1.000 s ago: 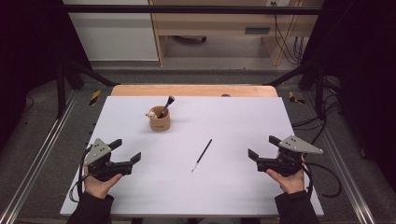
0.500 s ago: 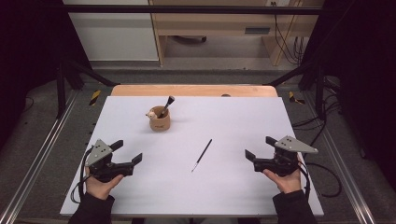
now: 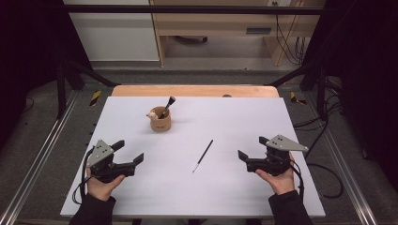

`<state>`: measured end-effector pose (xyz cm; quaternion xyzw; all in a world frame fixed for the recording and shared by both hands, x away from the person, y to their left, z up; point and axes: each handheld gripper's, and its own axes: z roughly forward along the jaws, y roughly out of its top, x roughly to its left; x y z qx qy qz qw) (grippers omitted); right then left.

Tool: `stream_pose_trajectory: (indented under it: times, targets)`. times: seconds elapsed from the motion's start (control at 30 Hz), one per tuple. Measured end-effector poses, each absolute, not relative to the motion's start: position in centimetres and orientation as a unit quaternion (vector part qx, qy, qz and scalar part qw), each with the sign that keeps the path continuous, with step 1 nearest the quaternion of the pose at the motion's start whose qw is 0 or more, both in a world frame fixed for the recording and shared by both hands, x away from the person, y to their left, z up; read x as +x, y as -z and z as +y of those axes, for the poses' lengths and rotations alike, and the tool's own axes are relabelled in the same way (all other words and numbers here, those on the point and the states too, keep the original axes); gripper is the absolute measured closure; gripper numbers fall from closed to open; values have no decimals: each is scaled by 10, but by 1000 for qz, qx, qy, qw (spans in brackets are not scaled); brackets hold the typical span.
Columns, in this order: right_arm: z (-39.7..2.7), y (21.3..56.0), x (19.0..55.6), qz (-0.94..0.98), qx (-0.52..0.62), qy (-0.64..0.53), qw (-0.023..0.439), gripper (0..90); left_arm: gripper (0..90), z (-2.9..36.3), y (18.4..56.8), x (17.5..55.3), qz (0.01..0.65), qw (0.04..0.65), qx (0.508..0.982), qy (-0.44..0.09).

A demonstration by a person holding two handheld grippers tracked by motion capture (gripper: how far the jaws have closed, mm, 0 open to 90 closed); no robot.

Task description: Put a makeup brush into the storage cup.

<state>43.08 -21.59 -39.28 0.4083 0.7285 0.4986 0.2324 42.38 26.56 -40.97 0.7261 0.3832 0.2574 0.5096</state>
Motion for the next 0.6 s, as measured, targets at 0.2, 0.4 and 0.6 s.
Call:
stream_pose_trajectory:
  times: [0.2, 0.4, 0.6]
  targets:
    - [-207, 390, 433, 731, 402, -501, 230, 66, 107, 263, 408, 425, 378, 509, 730, -257]
    - [-196, 389, 437, 732, 400, -502, 227, 68, 107, 262, 407, 424, 376, 510, 730, -257]
    - [-178, 391, 444, 738, 400, -497, 221, 69, 108, 261, 408, 425, 375, 509, 732, -256]
